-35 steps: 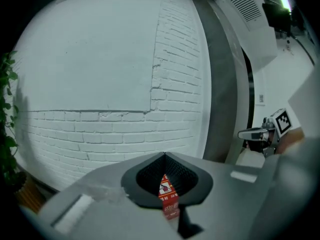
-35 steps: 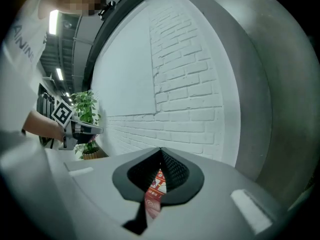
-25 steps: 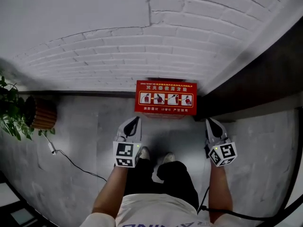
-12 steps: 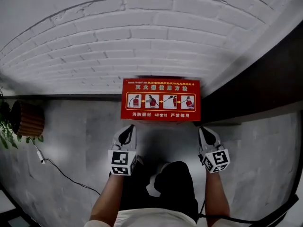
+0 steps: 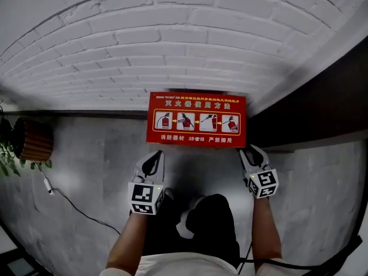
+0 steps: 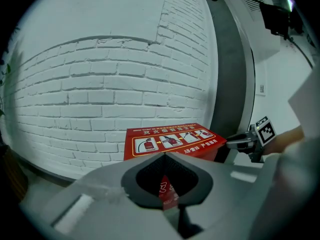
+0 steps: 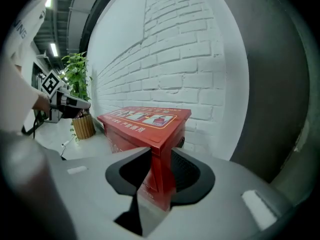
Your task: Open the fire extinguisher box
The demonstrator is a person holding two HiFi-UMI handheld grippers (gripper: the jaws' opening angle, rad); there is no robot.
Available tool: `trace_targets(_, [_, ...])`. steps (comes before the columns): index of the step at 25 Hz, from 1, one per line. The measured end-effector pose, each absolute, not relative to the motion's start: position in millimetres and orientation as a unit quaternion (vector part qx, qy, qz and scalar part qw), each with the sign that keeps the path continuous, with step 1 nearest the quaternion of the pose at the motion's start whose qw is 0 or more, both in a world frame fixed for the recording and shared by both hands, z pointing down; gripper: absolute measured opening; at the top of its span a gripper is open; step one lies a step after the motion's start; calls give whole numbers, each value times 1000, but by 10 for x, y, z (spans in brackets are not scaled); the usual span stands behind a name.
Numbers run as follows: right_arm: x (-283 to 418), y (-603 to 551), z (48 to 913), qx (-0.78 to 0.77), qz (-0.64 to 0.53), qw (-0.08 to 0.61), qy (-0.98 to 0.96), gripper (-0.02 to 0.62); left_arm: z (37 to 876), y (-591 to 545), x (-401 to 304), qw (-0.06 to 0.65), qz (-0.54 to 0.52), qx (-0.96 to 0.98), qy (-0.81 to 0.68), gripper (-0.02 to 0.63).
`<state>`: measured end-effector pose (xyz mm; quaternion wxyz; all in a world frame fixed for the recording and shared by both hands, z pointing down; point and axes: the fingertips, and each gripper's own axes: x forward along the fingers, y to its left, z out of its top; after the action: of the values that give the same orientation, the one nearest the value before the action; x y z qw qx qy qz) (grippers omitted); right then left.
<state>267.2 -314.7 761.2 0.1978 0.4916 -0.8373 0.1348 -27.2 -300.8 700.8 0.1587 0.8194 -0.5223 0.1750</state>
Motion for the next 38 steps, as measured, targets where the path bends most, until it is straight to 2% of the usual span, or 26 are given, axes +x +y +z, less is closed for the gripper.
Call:
trace_targets(2, [2661, -3158, 7599, 483, 132, 201, -842, 126, 6998, -2981, -264, 163, 177, 819, -521, 3])
trace_targets(4, [2638, -3162, 7568, 474, 129, 199, -848, 85, 6979, -2969, -252, 165, 176, 819, -520, 3])
trace_targets(8, [2610, -3142, 7414, 467, 122, 187, -855, 84, 6990, -2898, -248, 168, 176, 821, -516, 3])
trace_targets(17, [2586, -3310, 6426, 490, 78, 136, -858, 87, 6687, -2850, -329, 169, 165, 814, -531, 3])
trace_targets(22, [2611, -3833, 5888, 501, 51, 114, -857, 87, 6431, -2940, -354, 164, 152, 811, -540, 3])
trace_targets(29, [2681, -4600, 5539, 518, 56, 41, -853, 85, 6326, -2921, -515, 171, 142, 800, -557, 3])
trace_targets(38, [2701, -5208, 5487, 526, 50, 48, -848, 74, 6314, -2853, -812, 179, 127, 785, -580, 4])
